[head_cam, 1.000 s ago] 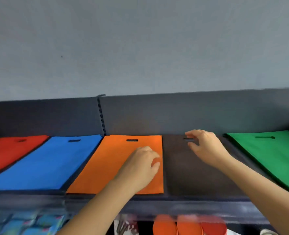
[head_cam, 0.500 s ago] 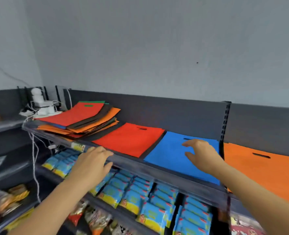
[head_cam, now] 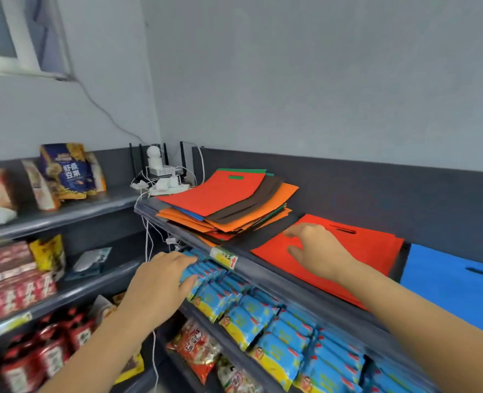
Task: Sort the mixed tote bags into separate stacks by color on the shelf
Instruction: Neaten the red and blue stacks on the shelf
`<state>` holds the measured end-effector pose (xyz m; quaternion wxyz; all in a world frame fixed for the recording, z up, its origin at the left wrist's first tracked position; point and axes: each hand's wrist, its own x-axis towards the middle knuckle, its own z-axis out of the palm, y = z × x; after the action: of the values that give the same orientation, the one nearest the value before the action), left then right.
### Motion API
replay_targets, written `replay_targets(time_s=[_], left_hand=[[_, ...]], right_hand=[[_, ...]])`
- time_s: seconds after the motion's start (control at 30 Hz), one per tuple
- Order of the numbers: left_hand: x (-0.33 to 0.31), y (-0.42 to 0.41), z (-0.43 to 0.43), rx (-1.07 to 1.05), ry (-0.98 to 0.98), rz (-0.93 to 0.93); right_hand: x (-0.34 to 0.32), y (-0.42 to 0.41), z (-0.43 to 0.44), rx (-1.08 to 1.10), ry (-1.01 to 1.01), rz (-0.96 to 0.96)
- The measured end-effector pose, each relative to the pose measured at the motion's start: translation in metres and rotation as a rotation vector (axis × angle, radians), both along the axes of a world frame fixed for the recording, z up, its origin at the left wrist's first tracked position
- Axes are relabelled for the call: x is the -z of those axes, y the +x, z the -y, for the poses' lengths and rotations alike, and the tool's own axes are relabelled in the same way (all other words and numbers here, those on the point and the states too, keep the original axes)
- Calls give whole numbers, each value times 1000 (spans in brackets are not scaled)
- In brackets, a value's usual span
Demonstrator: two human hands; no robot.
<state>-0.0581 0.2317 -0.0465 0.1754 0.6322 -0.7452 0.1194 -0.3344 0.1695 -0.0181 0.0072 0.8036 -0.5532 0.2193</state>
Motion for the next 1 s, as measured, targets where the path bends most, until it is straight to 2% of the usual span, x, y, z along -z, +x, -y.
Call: replay_targets(time_s=[0.2,0.4,0.67,0.8,0.9,1.0], left_hand=[[-10,23,83,-17,-18,9],[-19,48,152,-34,-43,1],[-25,74,218,73,-6,-11],[-28,84,251,176,167,-13],[-26,98,280,298,278,35],[-27,109,307,432,275,-15]], right_hand=[[-16,44,105,-105,-6,30],[-25,101,193,-218,41,-77],[-3,146,244,-359,188,-262],[7,149,249,-249,71,-121],[0,152,248,-140,65,-14],[-4,155,250,-8,100,135]])
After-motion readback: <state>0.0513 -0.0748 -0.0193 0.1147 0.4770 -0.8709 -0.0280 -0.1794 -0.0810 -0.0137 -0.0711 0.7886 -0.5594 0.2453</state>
